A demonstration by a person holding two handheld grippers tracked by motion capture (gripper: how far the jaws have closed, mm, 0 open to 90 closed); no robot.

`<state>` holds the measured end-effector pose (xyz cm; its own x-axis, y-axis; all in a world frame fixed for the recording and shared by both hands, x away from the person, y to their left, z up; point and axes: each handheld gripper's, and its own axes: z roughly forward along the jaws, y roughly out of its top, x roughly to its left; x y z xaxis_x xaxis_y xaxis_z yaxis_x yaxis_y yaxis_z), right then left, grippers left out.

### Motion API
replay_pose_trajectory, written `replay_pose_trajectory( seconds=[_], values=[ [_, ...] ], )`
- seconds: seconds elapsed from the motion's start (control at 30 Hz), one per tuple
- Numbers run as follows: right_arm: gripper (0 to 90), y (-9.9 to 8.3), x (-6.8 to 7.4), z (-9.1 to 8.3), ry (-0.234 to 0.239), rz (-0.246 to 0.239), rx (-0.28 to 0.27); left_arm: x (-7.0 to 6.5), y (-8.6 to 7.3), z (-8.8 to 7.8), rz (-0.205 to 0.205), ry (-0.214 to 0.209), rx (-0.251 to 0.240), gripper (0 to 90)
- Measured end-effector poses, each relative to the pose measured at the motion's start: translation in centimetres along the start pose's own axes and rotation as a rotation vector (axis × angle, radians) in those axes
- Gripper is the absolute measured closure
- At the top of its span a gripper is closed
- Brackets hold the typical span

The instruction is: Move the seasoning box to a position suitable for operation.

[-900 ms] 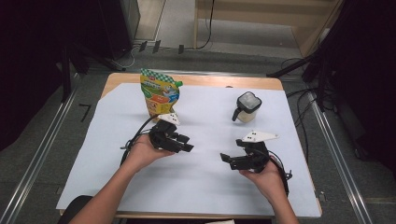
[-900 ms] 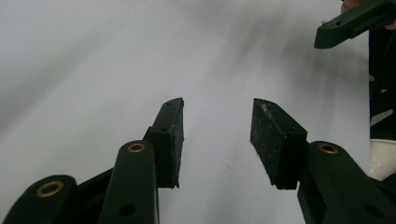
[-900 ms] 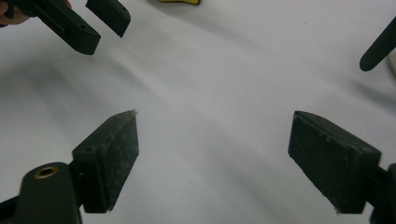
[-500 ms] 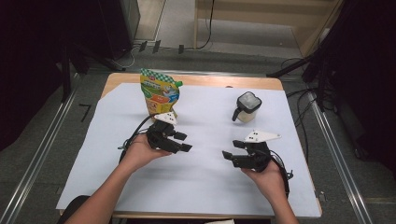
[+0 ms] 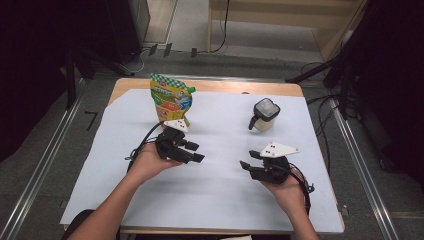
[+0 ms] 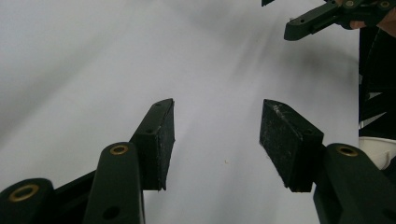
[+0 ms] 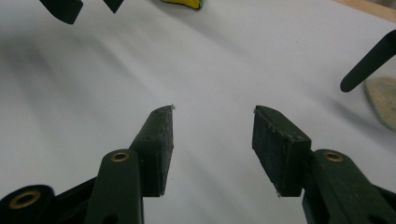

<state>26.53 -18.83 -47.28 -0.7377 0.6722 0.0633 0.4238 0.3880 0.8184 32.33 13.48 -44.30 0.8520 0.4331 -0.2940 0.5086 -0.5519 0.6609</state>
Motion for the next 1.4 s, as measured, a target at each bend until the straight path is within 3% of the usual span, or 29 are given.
replay_pose_trajectory(
  seconds=[0.2,0.23,0.27,0.43,0.6,0.83,1.0,1.3,1.4],
  values=[
    [48.2,0.0,-0.2,0.1,0.019,0.04,0.011,-0.3,0.0,0.1,0.027,-0.001,-0.002,46.0],
    [48.4,0.1,-0.3,0.2,0.033,0.097,0.02,-0.4,0.0,0.0,0.034,0.0,-0.003,45.9],
    [49.4,0.1,-0.4,0.3,0.039,0.111,0.018,-0.4,0.0,0.0,0.034,0.004,0.0,45.7],
    [52.3,0.1,-0.3,0.3,0.042,0.078,0.023,-0.6,0.0,-0.4,0.036,0.004,-0.007,45.2],
    [50.6,0.3,-0.4,0.2,0.036,0.082,0.026,-0.7,0.0,-0.6,0.046,0.006,-0.013,45.1],
    [45.1,0.8,-1.3,-0.7,-0.005,0.101,-0.009,-0.7,-0.1,-1.1,0.043,0.028,-0.035,43.9],
    [43.6,0.8,-2.1,-1.1,-0.029,0.116,-0.016,-0.7,-0.2,-1.4,0.033,0.018,-0.041,44.0],
    [41.7,0.6,-4.7,-2.0,-0.089,0.159,-0.031,-0.8,-0.4,-1.5,0.034,0.004,-0.034,44.0],
    [42.6,0.7,-6.2,-1.8,-0.11,0.189,-0.019,-0.8,-0.4,-1.4,0.041,0.0,-0.032,43.9]
  ],
)
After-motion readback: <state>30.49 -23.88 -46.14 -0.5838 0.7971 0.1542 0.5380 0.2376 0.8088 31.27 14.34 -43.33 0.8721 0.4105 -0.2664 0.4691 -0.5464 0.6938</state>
